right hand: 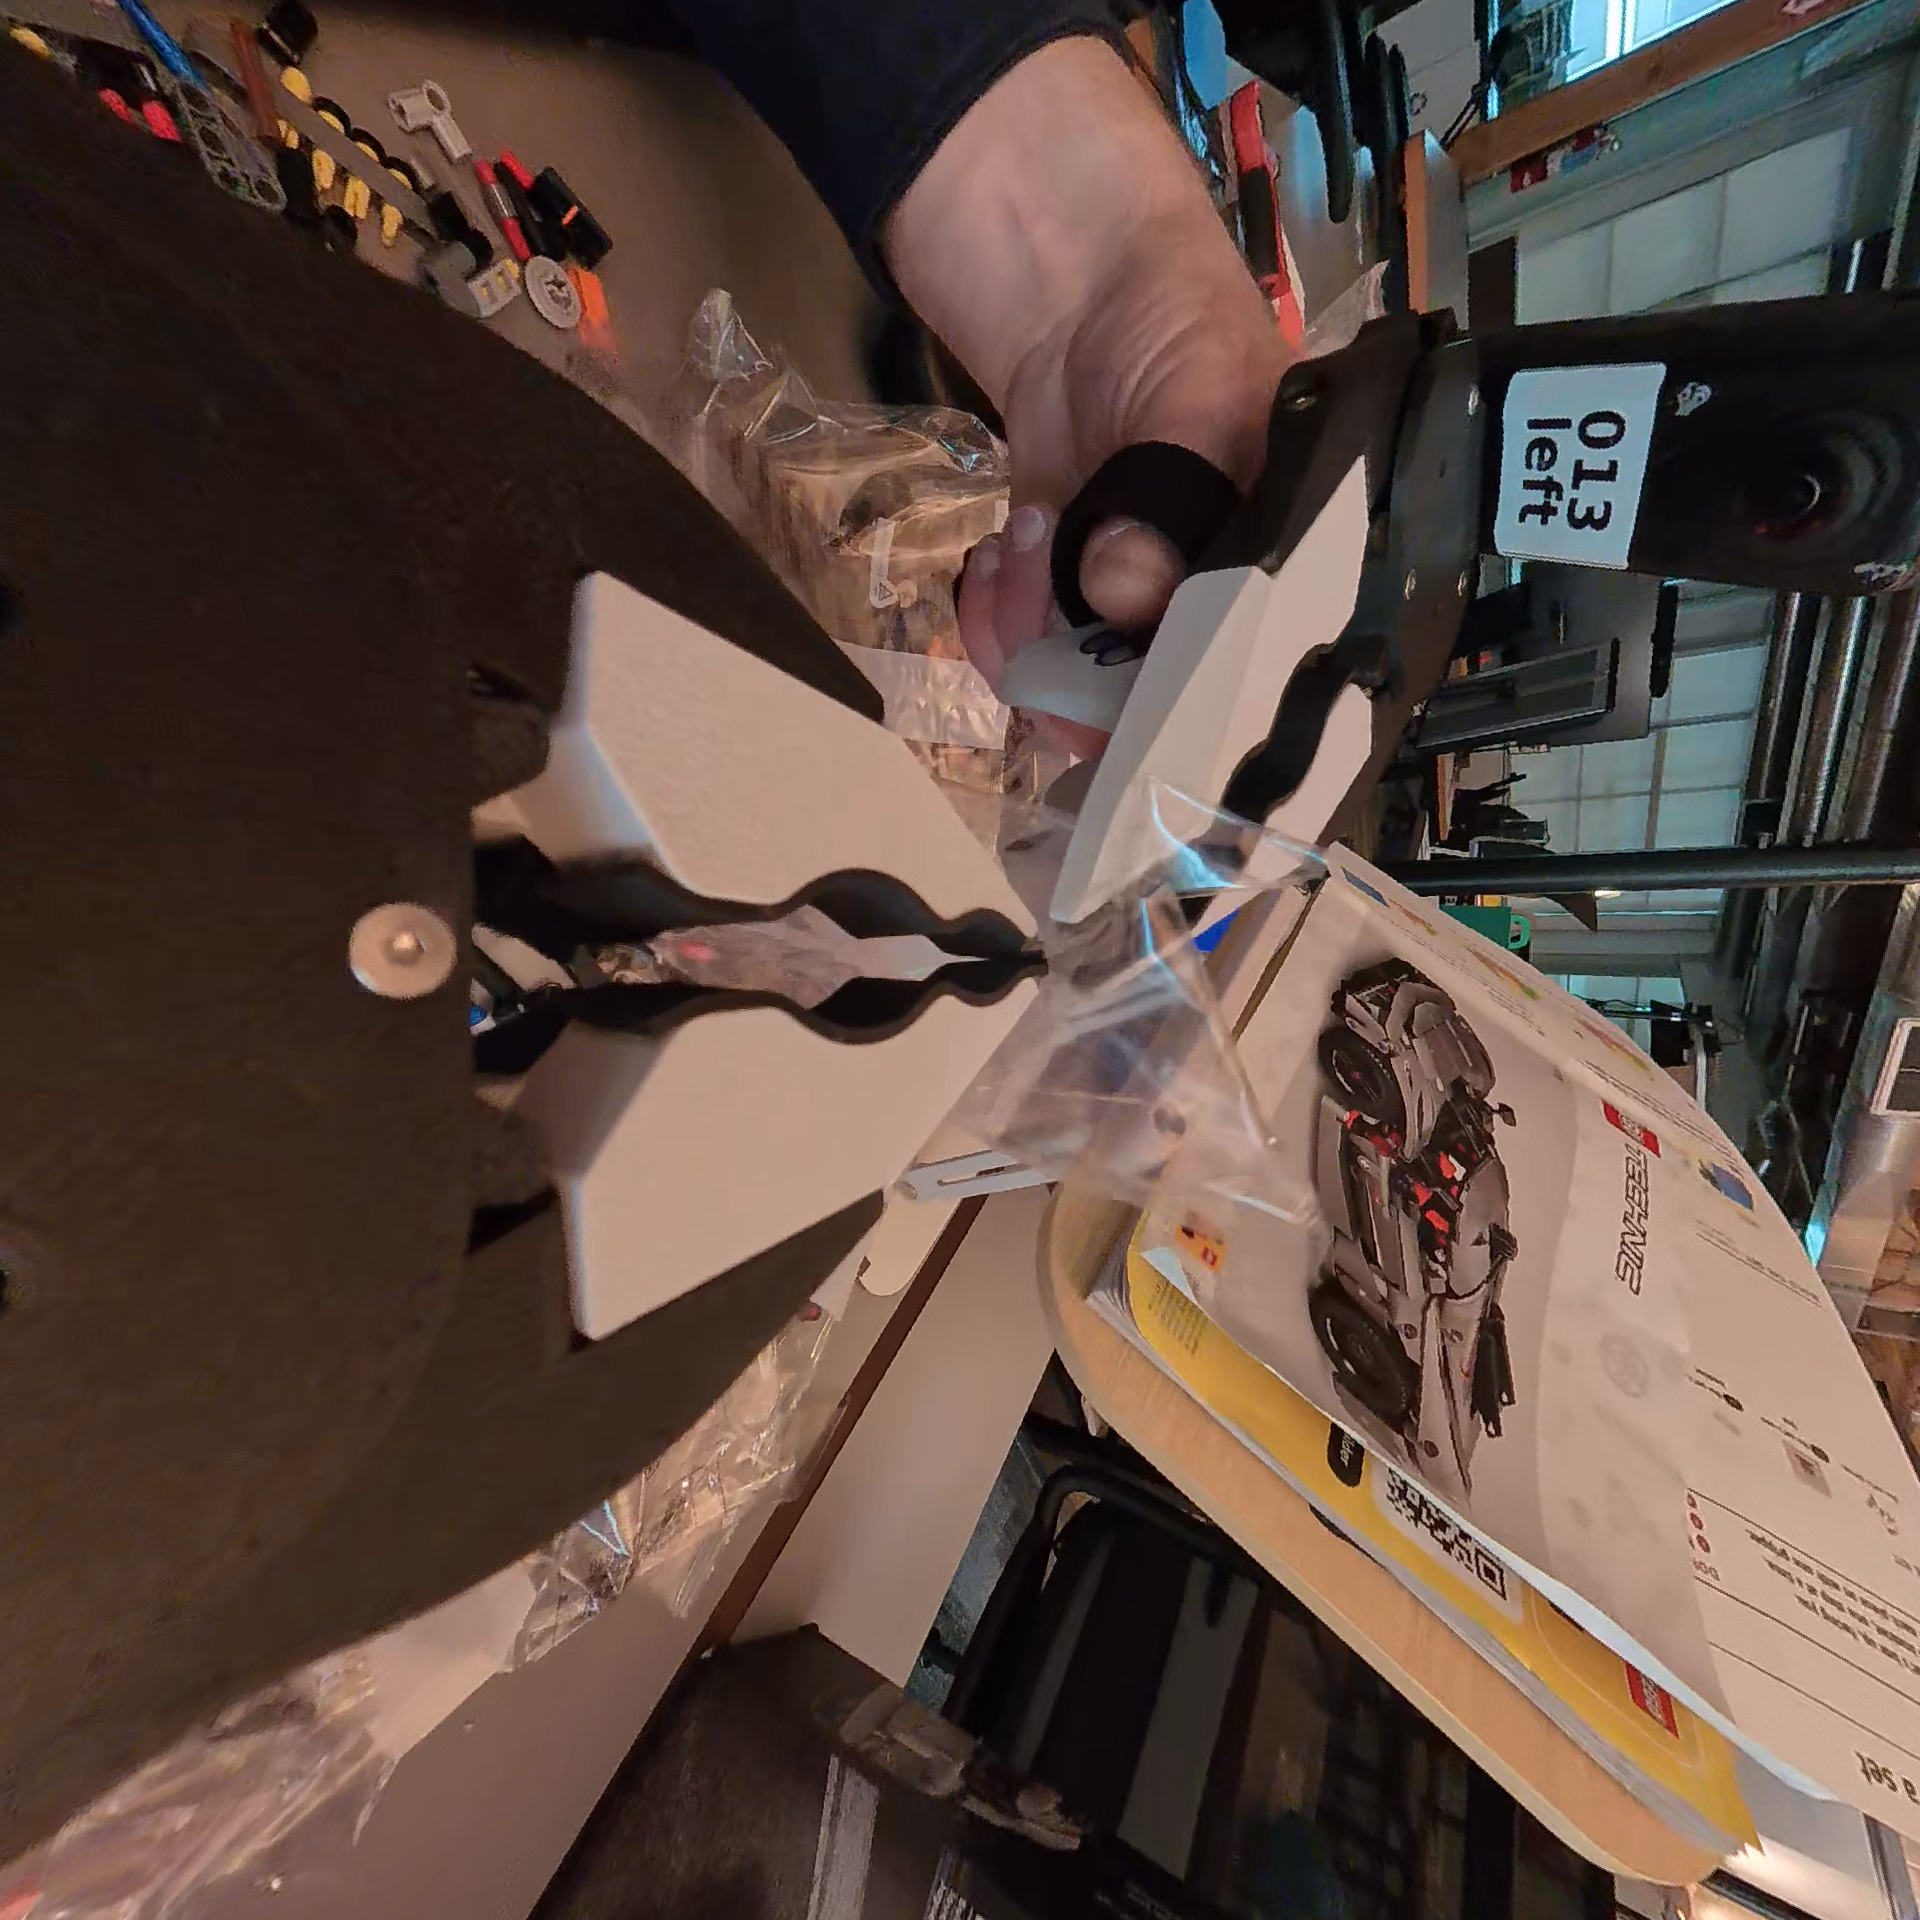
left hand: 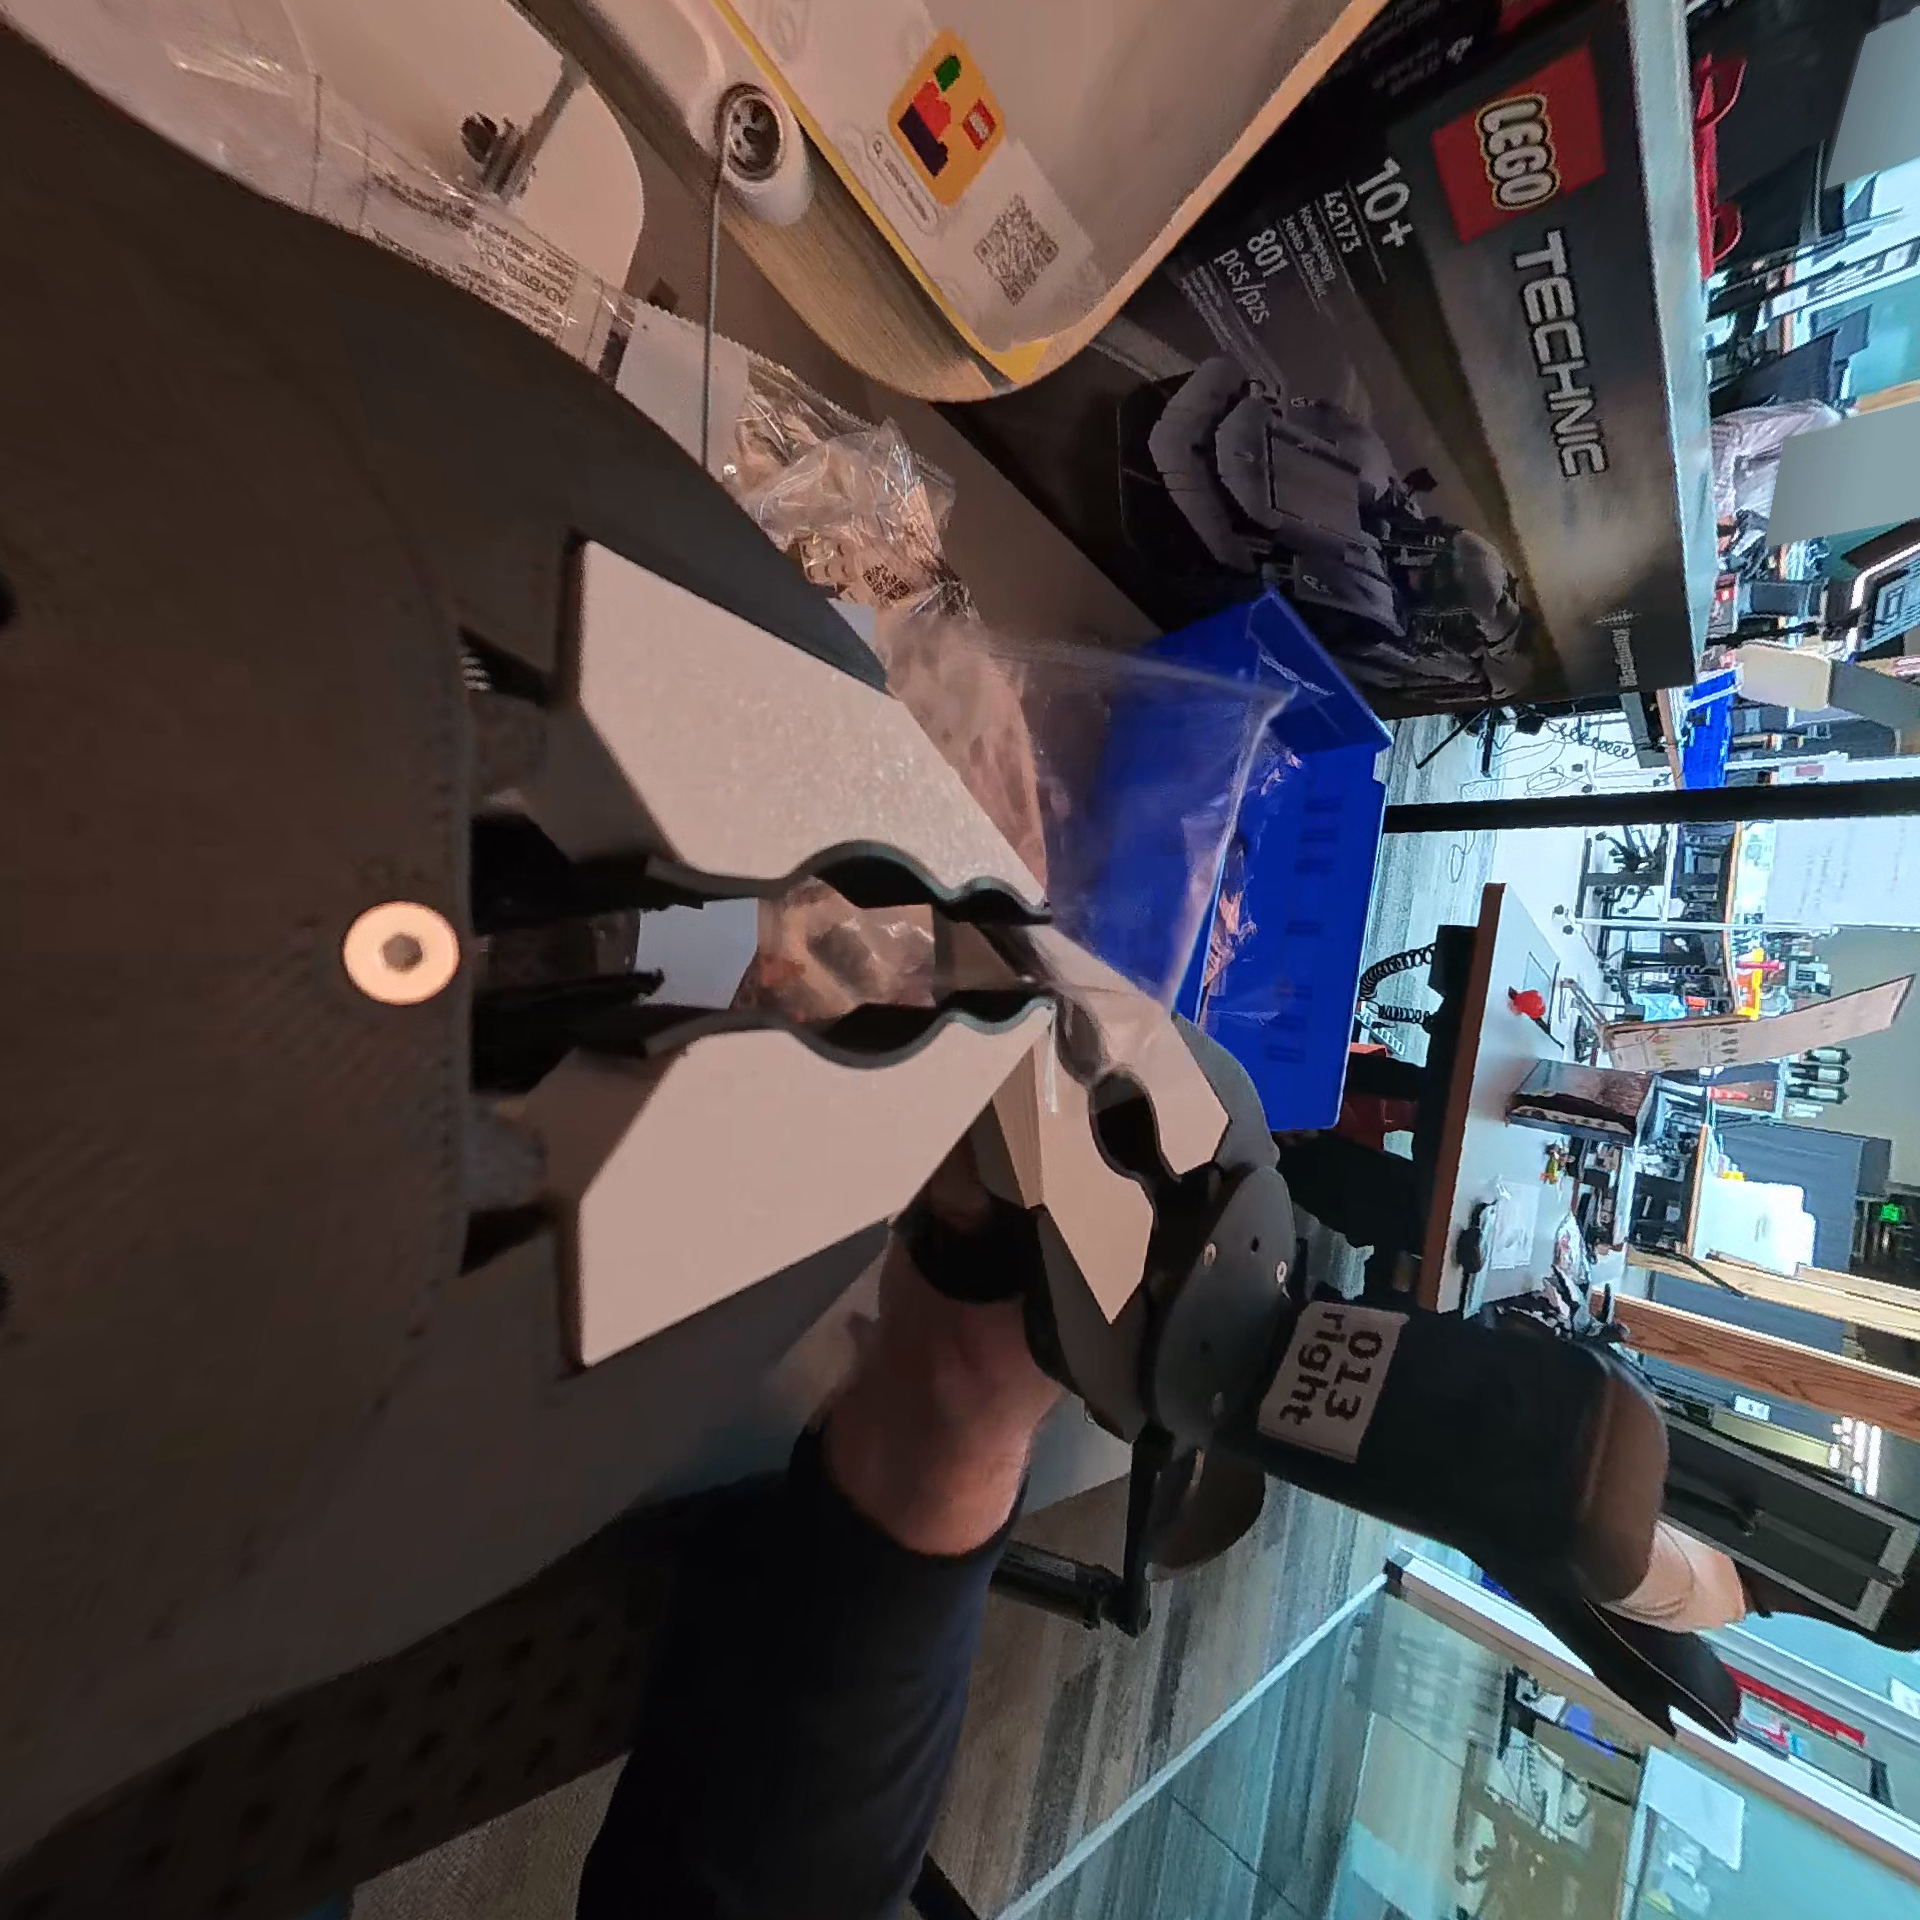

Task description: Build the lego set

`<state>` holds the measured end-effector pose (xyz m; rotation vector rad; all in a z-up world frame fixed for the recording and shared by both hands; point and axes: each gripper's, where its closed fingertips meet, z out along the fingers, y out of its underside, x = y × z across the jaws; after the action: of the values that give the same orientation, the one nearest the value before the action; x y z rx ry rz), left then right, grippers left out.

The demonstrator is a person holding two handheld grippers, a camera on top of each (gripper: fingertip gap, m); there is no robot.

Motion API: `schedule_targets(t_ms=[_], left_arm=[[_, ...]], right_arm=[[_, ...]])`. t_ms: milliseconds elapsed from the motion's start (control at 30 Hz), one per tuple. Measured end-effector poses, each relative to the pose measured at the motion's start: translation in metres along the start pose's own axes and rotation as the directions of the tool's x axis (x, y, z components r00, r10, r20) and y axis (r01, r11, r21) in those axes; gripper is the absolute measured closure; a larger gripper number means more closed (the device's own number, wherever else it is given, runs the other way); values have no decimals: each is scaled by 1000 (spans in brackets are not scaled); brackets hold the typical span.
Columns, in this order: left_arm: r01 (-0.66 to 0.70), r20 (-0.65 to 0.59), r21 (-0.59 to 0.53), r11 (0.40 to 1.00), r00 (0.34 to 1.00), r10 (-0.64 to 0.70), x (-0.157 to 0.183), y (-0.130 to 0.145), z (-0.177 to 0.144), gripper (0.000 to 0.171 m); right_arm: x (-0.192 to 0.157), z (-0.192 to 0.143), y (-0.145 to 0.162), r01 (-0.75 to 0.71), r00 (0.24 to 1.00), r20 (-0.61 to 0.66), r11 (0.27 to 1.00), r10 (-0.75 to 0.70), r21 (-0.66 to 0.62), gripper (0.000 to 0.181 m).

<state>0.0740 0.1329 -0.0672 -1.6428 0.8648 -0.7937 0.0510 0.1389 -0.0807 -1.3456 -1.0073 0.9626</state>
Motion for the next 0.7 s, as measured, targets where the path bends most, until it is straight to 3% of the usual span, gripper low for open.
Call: schedule_targets(t_ms=[300, 700], left_arm=[[1, 17, 41, 999, 1000, -2, -10, -7, -20, 165], [-45, 72, 14, 999, 996, 44, -19, -5, -31, 171]], right_arm=[[12, -13, -10, -5, 999, -41, 999, 6, 34, 181], [8, -13, -13, 2, 1000, -28, 999, -1, 33, 181]])
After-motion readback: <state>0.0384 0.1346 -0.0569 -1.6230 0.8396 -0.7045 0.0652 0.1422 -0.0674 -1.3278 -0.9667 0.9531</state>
